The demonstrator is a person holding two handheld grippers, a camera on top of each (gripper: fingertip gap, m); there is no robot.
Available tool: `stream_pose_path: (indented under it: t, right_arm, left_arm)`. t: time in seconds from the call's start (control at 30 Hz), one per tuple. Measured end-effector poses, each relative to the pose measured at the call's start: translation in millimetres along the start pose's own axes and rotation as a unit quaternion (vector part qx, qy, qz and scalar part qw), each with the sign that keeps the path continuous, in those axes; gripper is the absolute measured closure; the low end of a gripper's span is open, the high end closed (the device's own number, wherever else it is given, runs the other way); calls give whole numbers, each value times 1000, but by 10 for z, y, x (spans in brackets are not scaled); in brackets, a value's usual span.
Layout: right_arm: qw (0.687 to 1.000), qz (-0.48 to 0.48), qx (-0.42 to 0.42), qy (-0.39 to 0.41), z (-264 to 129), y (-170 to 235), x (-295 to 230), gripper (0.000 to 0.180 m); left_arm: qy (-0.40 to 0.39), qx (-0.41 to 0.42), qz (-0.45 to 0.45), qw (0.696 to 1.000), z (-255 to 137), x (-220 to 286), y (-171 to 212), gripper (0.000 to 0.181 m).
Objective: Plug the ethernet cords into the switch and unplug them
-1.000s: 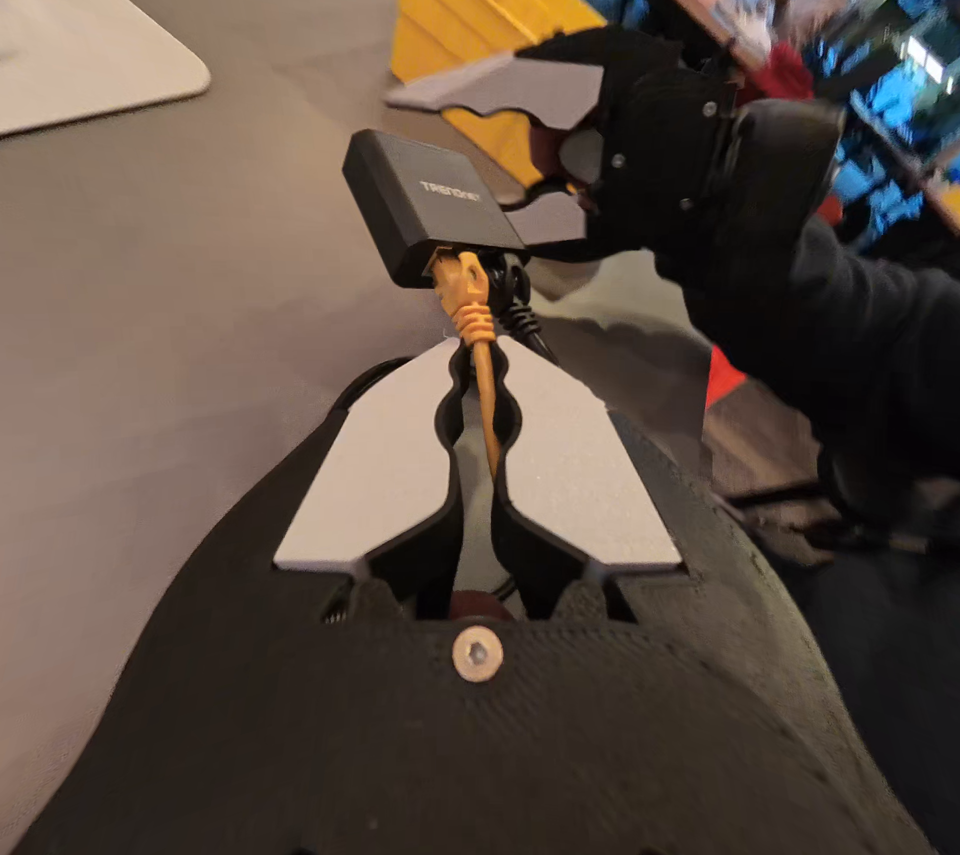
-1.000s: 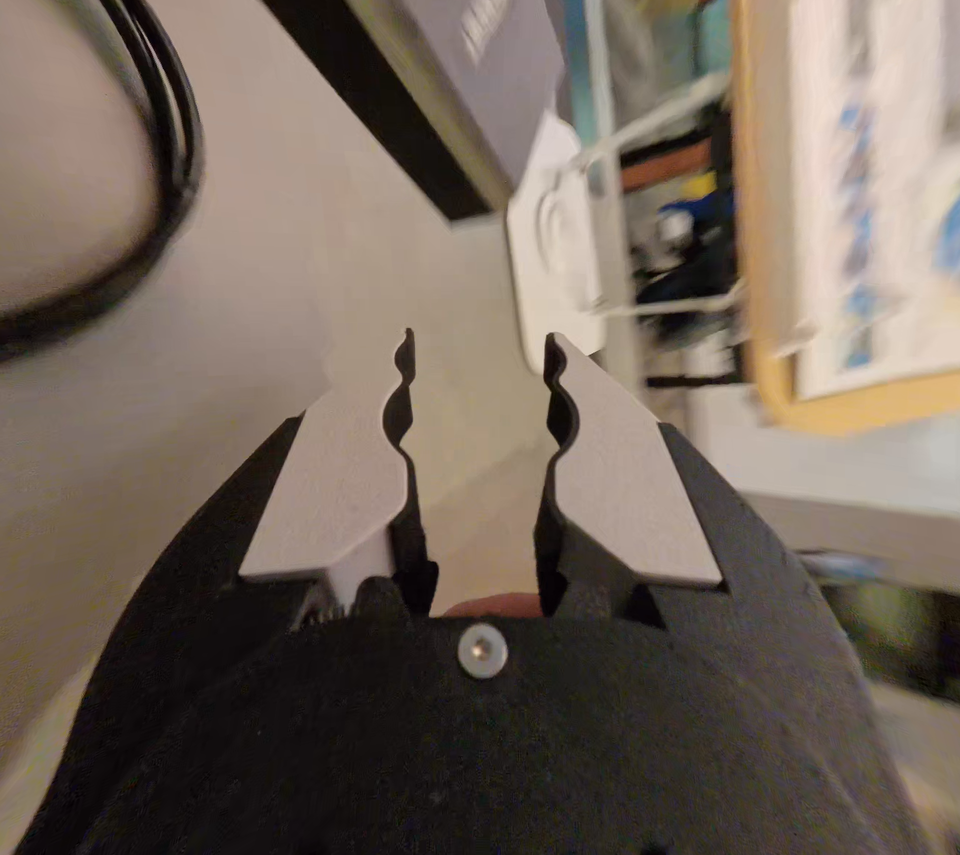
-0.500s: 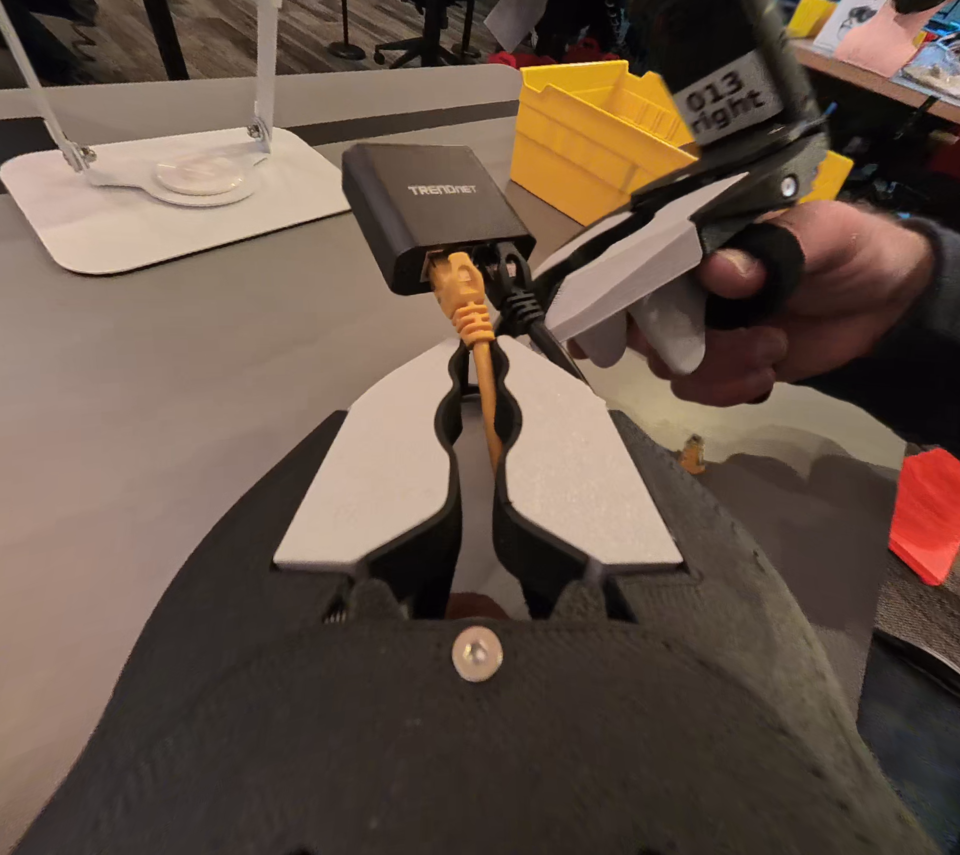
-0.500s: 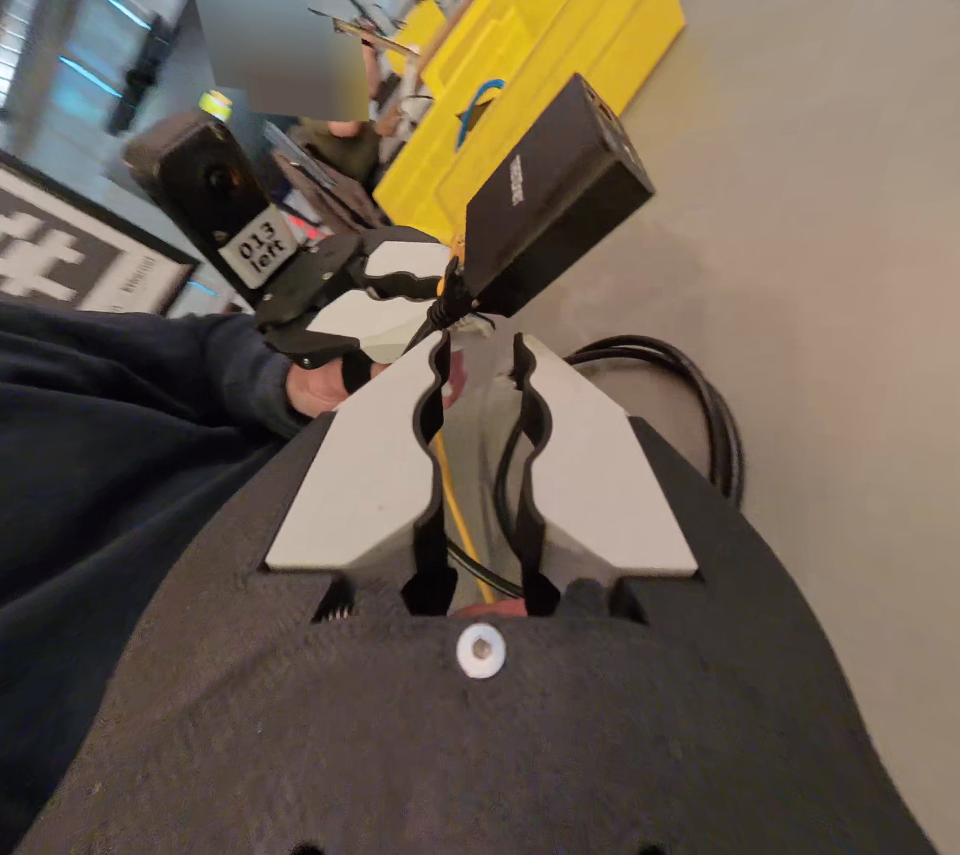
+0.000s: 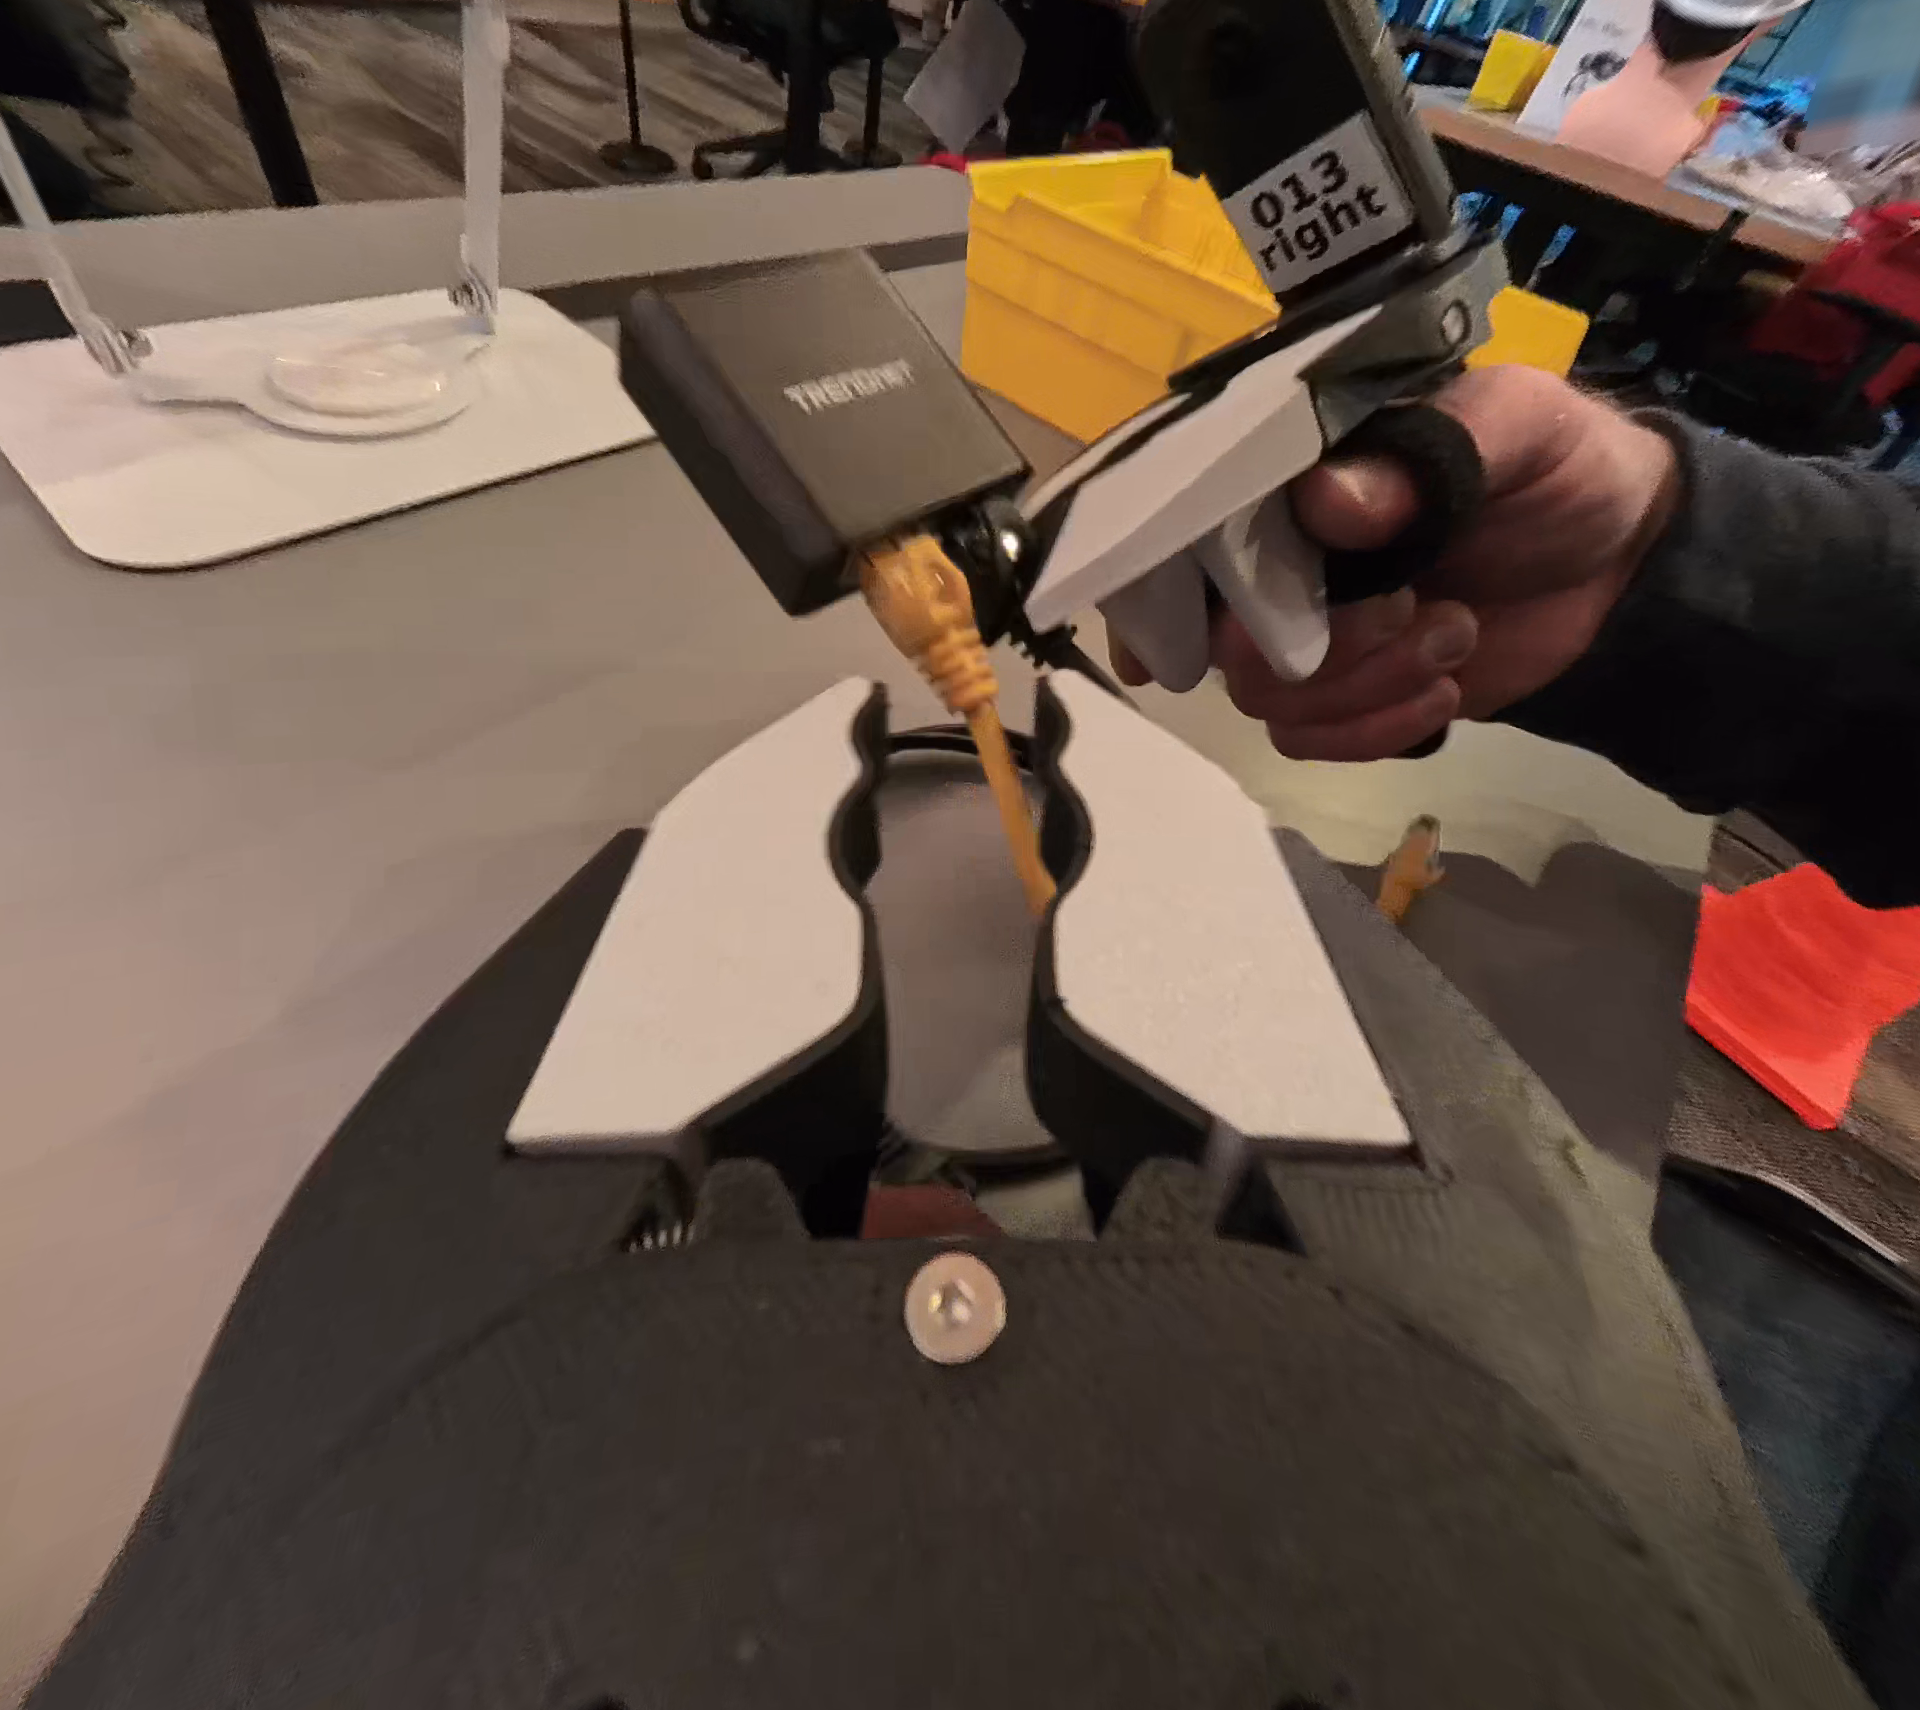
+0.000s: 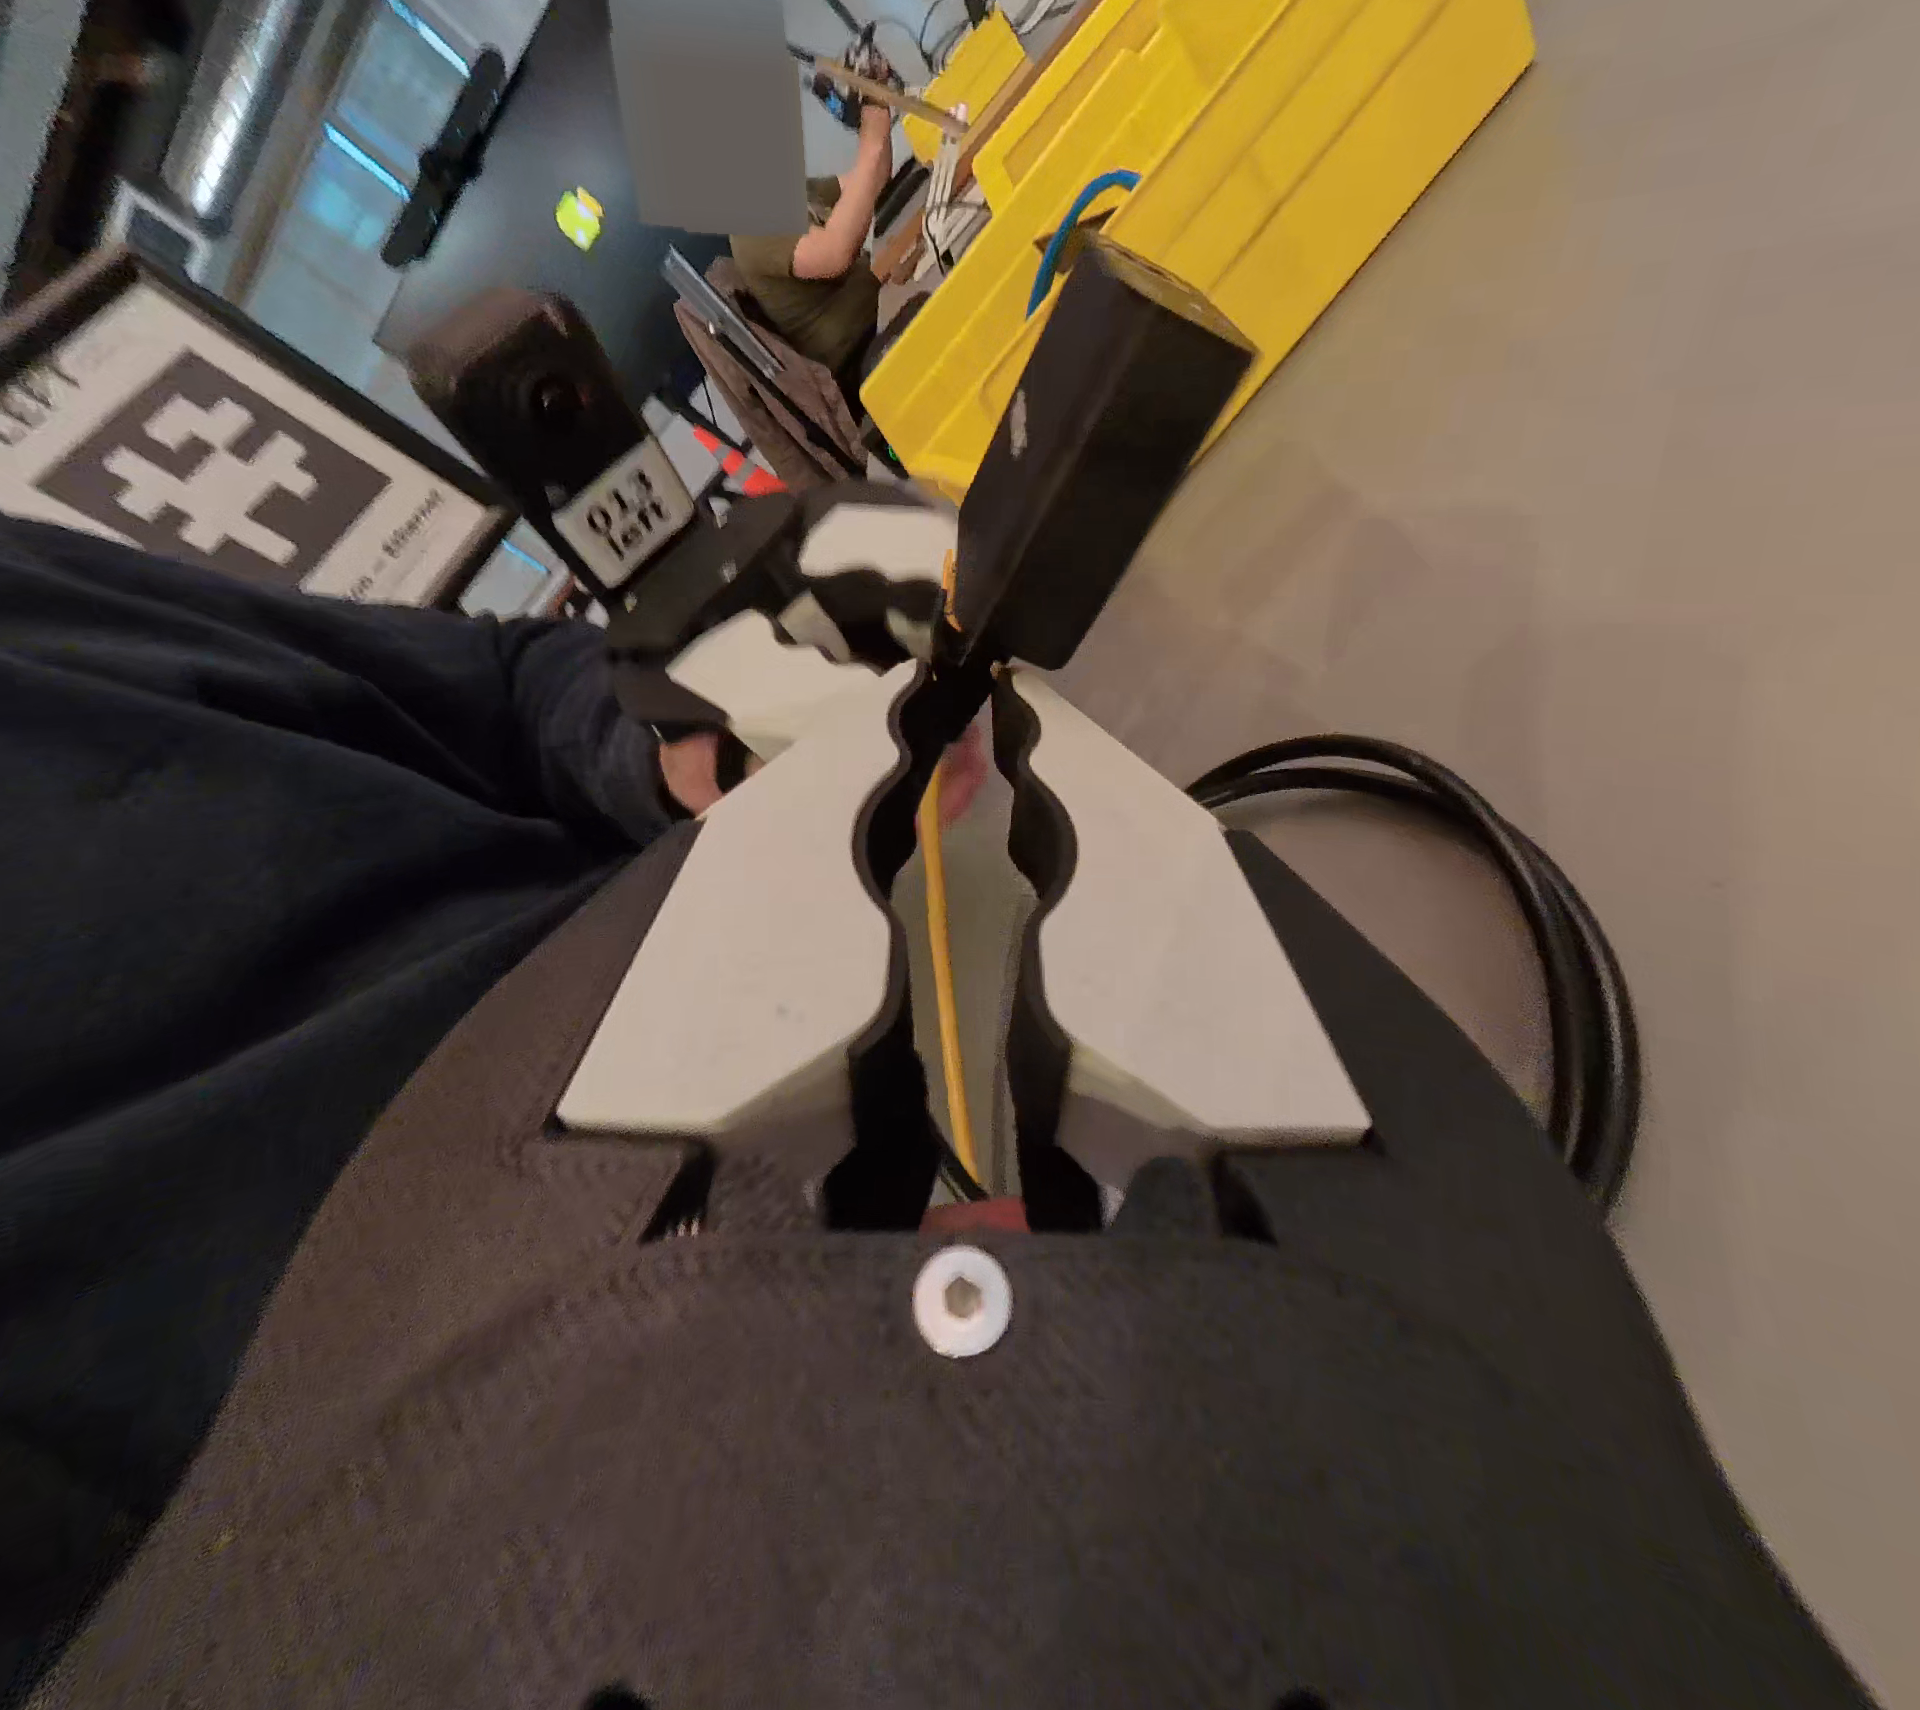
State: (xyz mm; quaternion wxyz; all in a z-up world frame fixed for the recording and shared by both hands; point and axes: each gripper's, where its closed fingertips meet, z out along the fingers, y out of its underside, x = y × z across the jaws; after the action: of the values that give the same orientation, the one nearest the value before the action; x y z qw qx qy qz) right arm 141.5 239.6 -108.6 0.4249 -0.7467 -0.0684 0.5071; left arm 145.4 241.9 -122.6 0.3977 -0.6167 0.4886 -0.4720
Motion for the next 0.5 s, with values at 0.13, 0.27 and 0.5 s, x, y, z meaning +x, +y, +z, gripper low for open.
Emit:
stream_pose_path:
  t: [0.13,0.27,0.5]
  right_arm:
    - [995,-62,-81,-3,-99,138,-14,171]
    - [971,-118,-203,-40,-151,359,-122,171]
    - [925,-202,-321,-33,-214,577,-60,162]
  left_arm:
    - [7,-8,25,1000,-185,-133,-291,147]
    - [72,-82,71,991,-98,-70,-414,131]
    - [221,-222,-39,949,-83,247,53,150]
